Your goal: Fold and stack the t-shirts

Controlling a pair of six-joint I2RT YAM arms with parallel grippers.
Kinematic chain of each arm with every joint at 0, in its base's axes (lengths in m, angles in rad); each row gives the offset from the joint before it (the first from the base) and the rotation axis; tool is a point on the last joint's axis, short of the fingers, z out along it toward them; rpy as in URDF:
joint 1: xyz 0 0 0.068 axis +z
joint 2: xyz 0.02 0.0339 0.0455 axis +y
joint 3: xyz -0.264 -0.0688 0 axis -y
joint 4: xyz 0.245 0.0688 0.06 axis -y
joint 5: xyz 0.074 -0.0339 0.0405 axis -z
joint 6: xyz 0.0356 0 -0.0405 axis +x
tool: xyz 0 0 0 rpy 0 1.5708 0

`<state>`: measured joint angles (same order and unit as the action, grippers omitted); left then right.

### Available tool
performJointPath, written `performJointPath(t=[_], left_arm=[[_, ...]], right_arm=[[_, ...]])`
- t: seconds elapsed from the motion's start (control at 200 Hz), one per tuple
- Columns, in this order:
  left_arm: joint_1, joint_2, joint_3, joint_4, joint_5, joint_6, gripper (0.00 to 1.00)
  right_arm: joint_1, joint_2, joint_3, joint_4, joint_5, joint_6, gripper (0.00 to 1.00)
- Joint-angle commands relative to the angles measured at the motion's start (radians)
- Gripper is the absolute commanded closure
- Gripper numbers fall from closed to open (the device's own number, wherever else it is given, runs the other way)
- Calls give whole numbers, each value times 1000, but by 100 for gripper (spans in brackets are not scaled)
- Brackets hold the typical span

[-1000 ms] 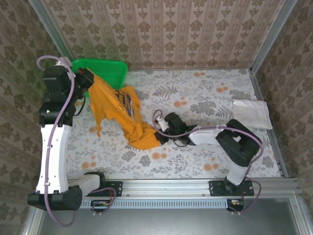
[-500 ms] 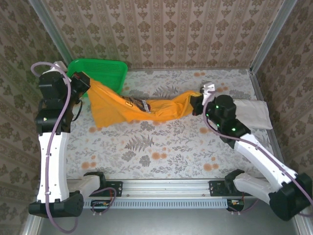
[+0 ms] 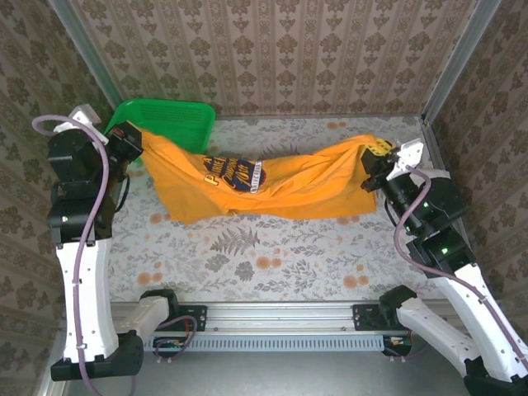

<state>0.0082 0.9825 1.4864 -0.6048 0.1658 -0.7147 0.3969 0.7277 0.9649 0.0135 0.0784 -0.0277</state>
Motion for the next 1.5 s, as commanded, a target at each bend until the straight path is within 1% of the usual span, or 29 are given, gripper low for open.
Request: performJointPath(t=[0.0,0.095,0.225,0.405,0.555,0.695,0.83,0.955,0.975,1.0,1.025,1.06,1.065,1.08,1.09,1.105,1.145,1.16,1.185,1.22,1.27,1.34,1.425,1.49], left_arm=[[8,50,5,44,50,3,100],[7,109,-33,88,85,-22,100],[-1,234,-72,123,149,-50,100],[-36,418,-105,186,159,-57,100],[-67,609,-42,208,169,-47,100],[-93,767,56,219,168,-27,100],[-113,879,166,222,159,-30,100],[-128,971,286,185,156,-31,100],[-131,985,304,179,156,-28,96],[-134,999,325,172,160,-26,89],[-138,1011,343,162,165,-23,78],[-142,1020,358,154,172,-19,62],[-143,1020,359,153,173,-19,59],[-145,1020,360,152,175,-15,51],[-146,1018,360,151,176,-13,47],[-149,1014,358,151,175,-9,40],[-155,990,336,156,162,1,25],[-157,979,323,160,152,5,20],[-161,956,298,166,135,12,10],[-164,915,252,174,112,21,1],[-164,852,177,188,74,25,0],[-163,754,54,209,20,28,0],[-157,626,-98,232,-37,29,0],[-143,531,-212,238,-59,28,0]], right_arm=[[-13,87,33,-69,98,-30,100],[-36,167,41,-73,118,-9,100],[-90,286,31,-61,111,51,100],[-166,456,-9,11,62,125,100],[-222,611,-3,87,26,166,100],[-256,774,59,122,7,176,100],[-278,897,131,139,5,179,100],[-304,991,207,142,-4,191,100],[-307,1004,223,134,-8,193,100],[-312,1018,244,123,-12,195,100],[-315,1027,261,110,-12,194,89],[-316,1031,276,101,-10,190,68],[-315,1030,277,100,-10,188,67],[-314,1027,278,100,-12,185,56],[-313,1025,278,101,-14,182,52],[-312,1019,276,104,-19,180,44],[-307,1001,265,115,-40,173,33],[-304,994,258,120,-51,170,30],[-298,982,246,129,-69,160,26],[-284,969,227,139,-89,144,22],[-254,946,199,148,-116,103,19],[-195,923,161,156,-143,28,17],[-88,911,129,156,-160,-65,16],[-7,923,120,156,-184,-109,16]])
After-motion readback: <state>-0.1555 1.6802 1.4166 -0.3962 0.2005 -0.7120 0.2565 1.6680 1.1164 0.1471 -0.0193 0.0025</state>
